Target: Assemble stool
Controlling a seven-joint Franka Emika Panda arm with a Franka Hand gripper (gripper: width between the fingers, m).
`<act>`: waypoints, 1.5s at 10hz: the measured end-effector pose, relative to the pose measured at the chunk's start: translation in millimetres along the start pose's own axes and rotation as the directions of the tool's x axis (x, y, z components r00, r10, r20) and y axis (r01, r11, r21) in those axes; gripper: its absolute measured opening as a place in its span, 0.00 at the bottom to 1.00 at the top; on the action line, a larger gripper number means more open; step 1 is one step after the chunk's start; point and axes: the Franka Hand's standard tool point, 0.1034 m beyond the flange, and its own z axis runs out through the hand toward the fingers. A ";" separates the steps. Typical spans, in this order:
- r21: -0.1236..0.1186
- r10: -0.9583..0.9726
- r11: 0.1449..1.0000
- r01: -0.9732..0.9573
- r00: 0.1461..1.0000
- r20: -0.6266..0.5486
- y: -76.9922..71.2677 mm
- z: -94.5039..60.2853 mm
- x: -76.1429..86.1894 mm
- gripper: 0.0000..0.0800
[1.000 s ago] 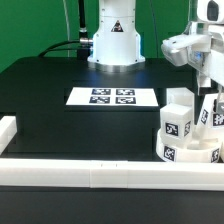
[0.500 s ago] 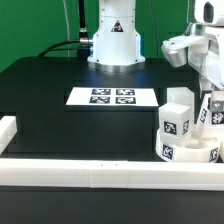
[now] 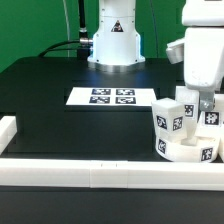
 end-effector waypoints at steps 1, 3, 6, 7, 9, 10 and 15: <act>-0.001 0.105 0.995 -0.105 0.995 -0.001 0.1 -0.1 0.2 0.43; -0.001 0.244 0.970 -0.244 0.970 -0.003 1.7 -0.3 -1.1 0.43; 0.006 0.430 0.903 -0.430 0.903 -0.005 2.3 -0.1 -2.2 0.43; 0.006 0.482 0.876 -0.482 0.876 -0.004 2.3 0.0 -2.3 0.43; 0.012 0.596 0.803 -0.596 0.803 -0.014 3.0 0.5 -2.6 0.43; 0.018 0.648 0.761 -0.648 0.761 -0.022 3.5 0.7 -2.5 0.43; 0.048 0.847 0.532 -0.845 0.532 -0.022 5.0 1.0 -3.4 0.43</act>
Offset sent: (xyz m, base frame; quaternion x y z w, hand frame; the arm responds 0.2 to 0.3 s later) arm -0.0015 -0.0100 0.0028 0.0220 0.0167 0.1618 0.9864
